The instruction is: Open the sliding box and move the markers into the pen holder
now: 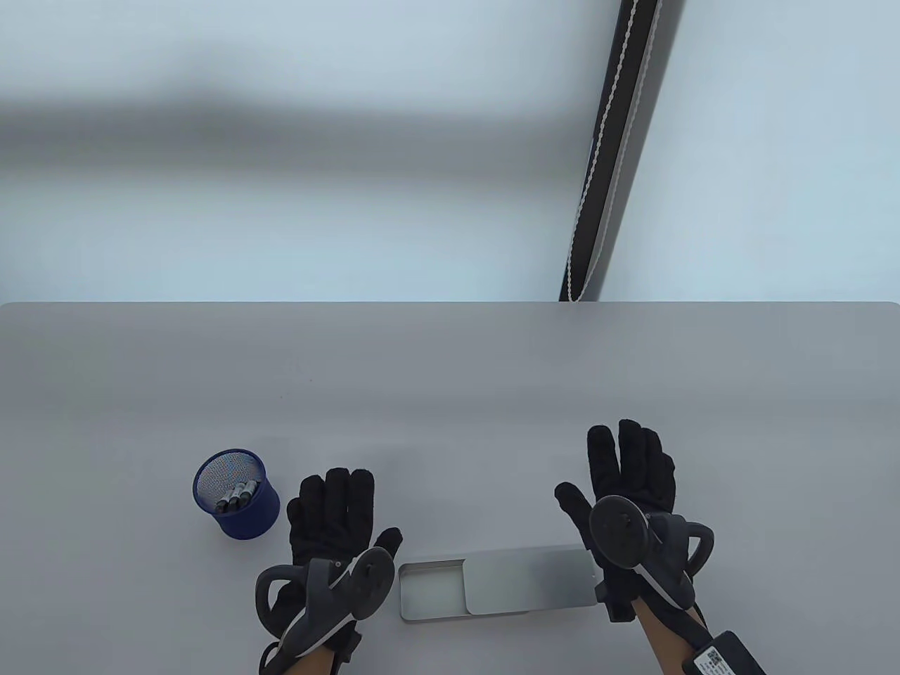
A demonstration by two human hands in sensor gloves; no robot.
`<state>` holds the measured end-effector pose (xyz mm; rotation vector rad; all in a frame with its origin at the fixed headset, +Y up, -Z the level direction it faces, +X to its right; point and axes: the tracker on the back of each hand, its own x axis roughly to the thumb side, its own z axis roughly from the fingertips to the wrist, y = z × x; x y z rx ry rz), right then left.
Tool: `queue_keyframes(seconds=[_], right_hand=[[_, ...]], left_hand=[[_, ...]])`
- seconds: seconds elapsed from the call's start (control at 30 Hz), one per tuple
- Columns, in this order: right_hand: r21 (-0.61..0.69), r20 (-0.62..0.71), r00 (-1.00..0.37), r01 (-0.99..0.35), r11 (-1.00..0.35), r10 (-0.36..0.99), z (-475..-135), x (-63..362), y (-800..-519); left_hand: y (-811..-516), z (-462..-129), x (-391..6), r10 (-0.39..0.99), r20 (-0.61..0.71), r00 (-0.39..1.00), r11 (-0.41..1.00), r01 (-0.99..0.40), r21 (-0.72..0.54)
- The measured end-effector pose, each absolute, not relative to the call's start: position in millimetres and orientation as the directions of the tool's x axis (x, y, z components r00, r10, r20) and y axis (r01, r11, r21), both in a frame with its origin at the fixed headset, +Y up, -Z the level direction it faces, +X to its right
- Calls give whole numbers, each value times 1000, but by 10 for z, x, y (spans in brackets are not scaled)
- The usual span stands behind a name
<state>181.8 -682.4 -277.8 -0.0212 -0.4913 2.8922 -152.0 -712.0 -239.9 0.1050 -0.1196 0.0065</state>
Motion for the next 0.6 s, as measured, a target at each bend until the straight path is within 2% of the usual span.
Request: queue_keyframes(seconds=[0.23, 0.6], right_hand=[[-243, -2, -990, -135, -961, 140, -2817, 1860, -7046], [-241, -17, -989, -141, -960, 150, -2812, 1908, -7047]], left_hand=[[-7139, -2401, -1516, 11, 122, 993, 996, -22, 90], [-7151, -2408, -1504, -9, 125, 992, 996, -2, 85]])
